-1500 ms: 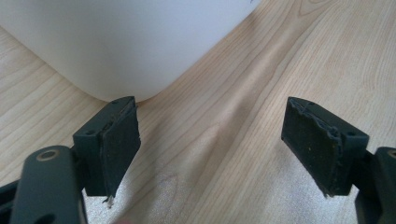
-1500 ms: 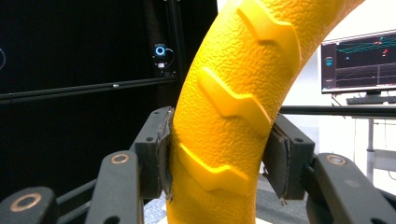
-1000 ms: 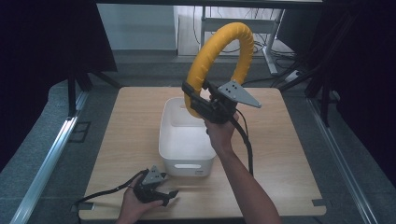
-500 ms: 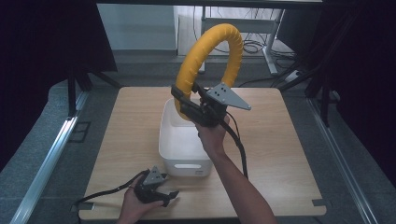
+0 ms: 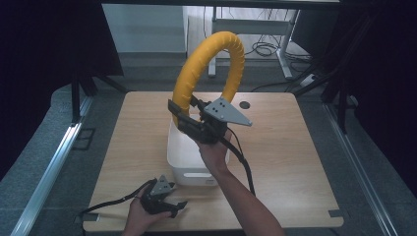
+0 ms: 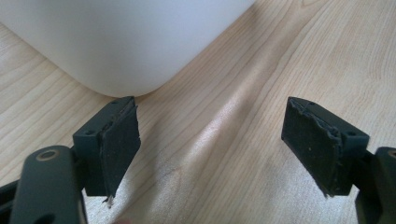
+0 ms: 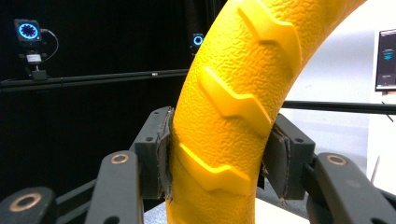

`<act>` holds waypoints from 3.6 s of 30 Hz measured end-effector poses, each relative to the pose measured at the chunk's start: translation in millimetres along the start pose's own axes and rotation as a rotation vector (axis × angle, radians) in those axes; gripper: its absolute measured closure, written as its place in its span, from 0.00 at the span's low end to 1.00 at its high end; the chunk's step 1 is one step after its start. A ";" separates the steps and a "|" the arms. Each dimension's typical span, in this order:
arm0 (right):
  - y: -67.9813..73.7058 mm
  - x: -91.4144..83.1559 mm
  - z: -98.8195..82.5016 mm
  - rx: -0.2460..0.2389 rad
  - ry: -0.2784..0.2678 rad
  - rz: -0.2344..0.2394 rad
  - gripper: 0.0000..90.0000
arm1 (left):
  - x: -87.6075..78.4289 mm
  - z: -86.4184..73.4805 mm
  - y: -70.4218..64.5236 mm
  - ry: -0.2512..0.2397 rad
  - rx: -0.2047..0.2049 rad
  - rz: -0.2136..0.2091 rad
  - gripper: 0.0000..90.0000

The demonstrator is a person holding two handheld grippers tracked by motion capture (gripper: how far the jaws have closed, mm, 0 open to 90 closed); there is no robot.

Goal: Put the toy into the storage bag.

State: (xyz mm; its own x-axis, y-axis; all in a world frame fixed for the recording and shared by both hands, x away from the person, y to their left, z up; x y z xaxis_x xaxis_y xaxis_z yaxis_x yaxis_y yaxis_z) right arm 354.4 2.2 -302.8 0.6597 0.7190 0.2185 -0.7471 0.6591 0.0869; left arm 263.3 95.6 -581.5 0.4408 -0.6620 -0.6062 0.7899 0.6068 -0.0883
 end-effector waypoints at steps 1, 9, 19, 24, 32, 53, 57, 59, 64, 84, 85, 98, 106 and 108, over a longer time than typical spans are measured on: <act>2.2 0.0 -1.1 0.000 0.001 0.002 0.53 | -0.2 -0.2 0.2 0.001 0.001 0.001 0.22; 20.7 -1.1 -12.5 0.001 0.001 0.026 0.53 | -1.3 -0.5 1.2 -0.008 -0.009 0.000 0.22; 26.7 -4.3 -25.8 0.024 -0.003 0.016 0.53 | -7.4 -2.4 10.5 -0.027 -0.043 0.026 0.22; 29.0 -8.4 -33.9 0.038 -0.013 0.003 0.53 | -7.0 -3.0 10.8 -0.021 -0.039 0.025 0.22; 33.0 -11.9 -51.2 0.048 0.009 -0.001 0.53 | -6.4 -3.1 10.5 -0.021 -0.041 0.023 0.22; 34.0 -15.1 -75.7 0.084 0.034 -0.020 0.53 | -4.7 -4.0 10.3 -0.017 -0.046 0.022 0.22; 34.1 -15.1 -80.6 0.083 0.043 -0.021 0.53 | -4.8 -4.0 10.2 -0.016 -0.046 0.022 0.22; 34.0 -15.2 -83.7 0.083 0.051 -0.020 0.53 | -4.8 -3.9 10.1 -0.017 -0.046 0.021 0.22; 32.2 -16.1 -91.0 0.100 0.061 -0.026 0.53 | -4.2 -4.3 10.3 -0.016 -0.043 0.022 0.22; 31.0 -23.0 -108.3 0.088 0.110 -0.034 0.53 | -3.5 -4.6 10.1 -0.014 -0.043 0.020 0.22; 31.3 -23.5 -109.1 0.090 0.113 -0.035 0.53 | -3.4 -4.7 10.1 -0.013 -0.043 0.020 0.22; 28.2 -28.4 -118.5 0.127 0.149 -0.044 0.54 | -3.1 -4.8 10.0 -0.014 -0.042 0.020 0.22; 24.7 -30.8 -127.8 0.148 0.174 -0.060 0.53 | -3.4 -4.8 9.9 -0.013 -0.041 0.019 0.22; 24.6 -30.6 -127.6 0.147 0.178 -0.059 0.53 | -3.8 -4.6 10.0 -0.014 -0.041 0.020 0.22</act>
State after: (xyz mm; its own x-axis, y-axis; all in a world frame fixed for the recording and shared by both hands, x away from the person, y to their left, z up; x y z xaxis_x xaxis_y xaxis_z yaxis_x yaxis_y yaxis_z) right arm 326.3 24.6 -431.4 0.6968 0.7164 0.0352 -0.7021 0.6712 0.2378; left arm 267.6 106.2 -583.8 0.4622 -0.6554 -0.5974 0.7631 0.6371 -0.1086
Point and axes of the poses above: each handheld gripper's, and its own axes: x roughly forward along the jaws, z roughly out of its top, y roughly to its left, the point moved 7 cm from there along x, roughly forward along the jaws, and after that the axes turned 6 degrees about -y, right-handed, at the moved point
